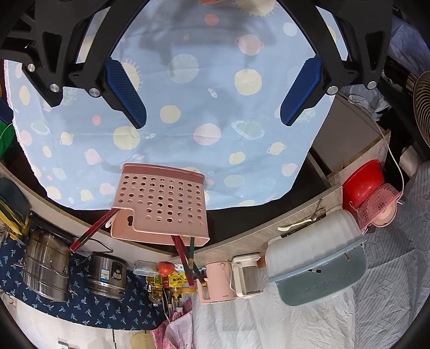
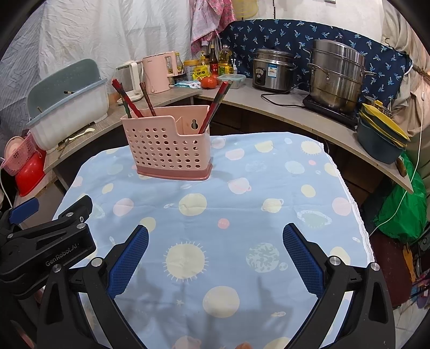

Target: Organize utensils

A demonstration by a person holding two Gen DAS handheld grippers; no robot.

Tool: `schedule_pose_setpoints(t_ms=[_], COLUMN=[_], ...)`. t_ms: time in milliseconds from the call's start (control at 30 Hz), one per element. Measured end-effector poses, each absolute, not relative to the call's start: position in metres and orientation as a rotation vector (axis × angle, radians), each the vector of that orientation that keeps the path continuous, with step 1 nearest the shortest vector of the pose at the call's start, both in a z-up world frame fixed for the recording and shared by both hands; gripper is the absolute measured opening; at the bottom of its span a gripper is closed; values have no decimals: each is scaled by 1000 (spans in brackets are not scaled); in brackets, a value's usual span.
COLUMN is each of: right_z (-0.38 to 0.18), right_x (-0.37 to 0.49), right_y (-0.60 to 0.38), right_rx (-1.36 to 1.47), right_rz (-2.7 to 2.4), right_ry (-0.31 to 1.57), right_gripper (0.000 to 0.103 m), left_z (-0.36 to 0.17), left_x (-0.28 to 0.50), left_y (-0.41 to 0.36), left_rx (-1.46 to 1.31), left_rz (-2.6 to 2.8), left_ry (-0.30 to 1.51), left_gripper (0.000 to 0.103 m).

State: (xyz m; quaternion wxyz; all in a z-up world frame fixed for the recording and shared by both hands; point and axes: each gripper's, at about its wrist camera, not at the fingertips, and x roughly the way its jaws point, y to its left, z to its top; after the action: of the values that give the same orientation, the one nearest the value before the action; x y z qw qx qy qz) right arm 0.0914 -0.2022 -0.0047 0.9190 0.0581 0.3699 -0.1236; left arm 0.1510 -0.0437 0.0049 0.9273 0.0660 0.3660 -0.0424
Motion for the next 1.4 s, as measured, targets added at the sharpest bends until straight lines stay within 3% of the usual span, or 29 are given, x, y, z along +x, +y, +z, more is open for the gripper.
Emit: schedule_pose_setpoints(t_ms=[1400], right_z=[-7], right_x=[92], right_y=[-201], right_rx=[117], right_rz=[-259], right_ry=[766], right_gripper=[97], left_z=[2], left_x=[148], left_y=[-42], left_rx=[131], left_rz=[-72], left_ry=[759], left_gripper=[96])
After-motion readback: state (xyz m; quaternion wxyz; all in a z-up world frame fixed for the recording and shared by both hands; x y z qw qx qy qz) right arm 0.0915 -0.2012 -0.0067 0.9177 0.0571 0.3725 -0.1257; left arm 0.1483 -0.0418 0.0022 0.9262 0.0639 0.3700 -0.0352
